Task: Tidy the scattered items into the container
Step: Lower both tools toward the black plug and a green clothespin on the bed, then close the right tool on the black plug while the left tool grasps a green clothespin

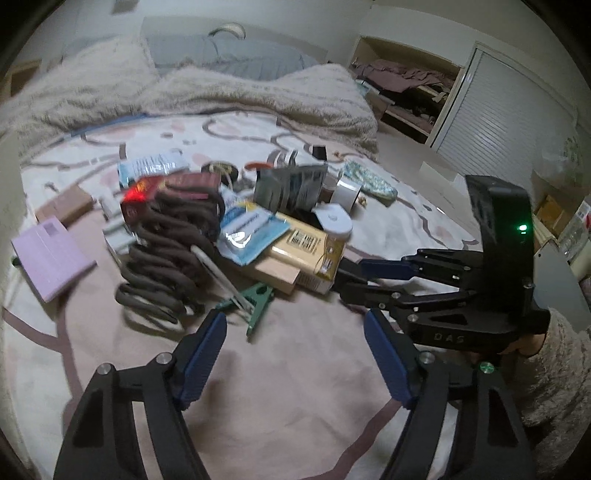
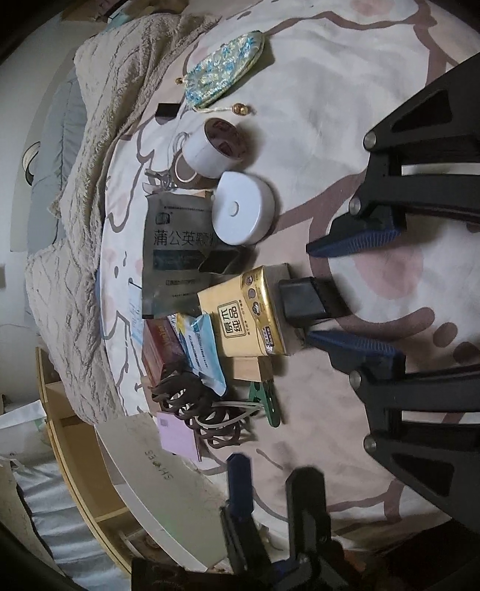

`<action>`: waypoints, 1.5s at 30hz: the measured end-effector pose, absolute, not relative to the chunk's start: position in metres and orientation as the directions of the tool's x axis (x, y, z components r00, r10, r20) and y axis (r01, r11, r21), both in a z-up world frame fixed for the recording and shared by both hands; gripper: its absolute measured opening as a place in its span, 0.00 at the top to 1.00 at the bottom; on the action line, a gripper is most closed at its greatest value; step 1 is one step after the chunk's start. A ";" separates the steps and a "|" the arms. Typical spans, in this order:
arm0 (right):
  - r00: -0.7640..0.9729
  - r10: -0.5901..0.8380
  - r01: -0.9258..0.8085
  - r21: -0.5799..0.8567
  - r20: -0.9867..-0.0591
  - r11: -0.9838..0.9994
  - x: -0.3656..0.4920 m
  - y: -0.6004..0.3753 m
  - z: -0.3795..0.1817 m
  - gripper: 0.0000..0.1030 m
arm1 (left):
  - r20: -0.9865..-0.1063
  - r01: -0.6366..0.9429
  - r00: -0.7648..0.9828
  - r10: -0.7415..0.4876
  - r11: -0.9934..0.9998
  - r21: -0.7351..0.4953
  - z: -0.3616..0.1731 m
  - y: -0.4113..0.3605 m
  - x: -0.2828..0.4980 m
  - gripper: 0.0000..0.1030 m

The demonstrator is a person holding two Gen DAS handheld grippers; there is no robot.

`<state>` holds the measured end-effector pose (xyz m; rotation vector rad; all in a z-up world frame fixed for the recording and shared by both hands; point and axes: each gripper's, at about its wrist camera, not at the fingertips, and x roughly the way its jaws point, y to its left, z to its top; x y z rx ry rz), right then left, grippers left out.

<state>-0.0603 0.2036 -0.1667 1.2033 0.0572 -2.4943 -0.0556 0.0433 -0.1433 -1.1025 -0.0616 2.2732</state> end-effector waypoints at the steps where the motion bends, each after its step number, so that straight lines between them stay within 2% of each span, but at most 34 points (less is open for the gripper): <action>1: -0.566 -0.313 0.346 0.125 -0.763 -0.930 -0.060 0.203 -0.167 0.62 | -0.703 -0.497 -0.466 0.537 -0.816 -0.294 -0.145 0.043 -0.057 0.25; 7: -0.556 -0.331 0.352 0.145 -0.763 -0.925 -0.063 0.201 -0.167 0.64 | -0.731 -0.473 -0.477 0.489 -0.843 -0.255 -0.155 0.045 -0.071 0.25; 14: -0.550 -0.345 0.355 0.161 -0.760 -0.921 -0.064 0.200 -0.169 0.64 | -0.752 -0.461 -0.443 0.488 -0.843 -0.276 -0.168 0.046 -0.091 0.26; 21: -0.554 -0.351 0.349 0.173 -0.755 -0.921 -0.064 0.199 -0.171 0.65 | -0.731 -0.439 -0.435 0.526 -0.832 -0.338 -0.169 0.038 -0.107 0.26; 24: -0.563 -0.353 0.338 0.182 -0.748 -0.923 -0.065 0.201 -0.171 0.74 | -0.725 -0.461 -0.427 0.540 -0.820 -0.339 -0.169 0.041 -0.105 0.26; 26: -0.565 -0.357 0.335 0.188 -0.744 -0.923 -0.065 0.202 -0.172 0.74 | -0.726 -0.486 -0.420 0.545 -0.810 -0.328 -0.168 0.046 -0.102 0.39; 33: -0.570 -0.358 0.334 0.189 -0.740 -0.923 -0.065 0.202 -0.172 0.74 | -0.759 -0.541 -0.419 0.498 -0.808 -0.232 -0.169 0.061 -0.089 0.53; 38: -0.575 -0.359 0.332 0.191 -0.735 -0.924 -0.064 0.202 -0.174 0.74 | -0.774 -0.527 -0.438 0.456 -0.829 -0.190 -0.171 0.064 -0.088 0.70; 45: -0.588 -0.346 0.331 0.173 -0.731 -0.928 -0.063 0.200 -0.175 0.74 | -0.786 -0.531 -0.448 0.425 -0.834 -0.149 -0.172 0.067 -0.083 0.71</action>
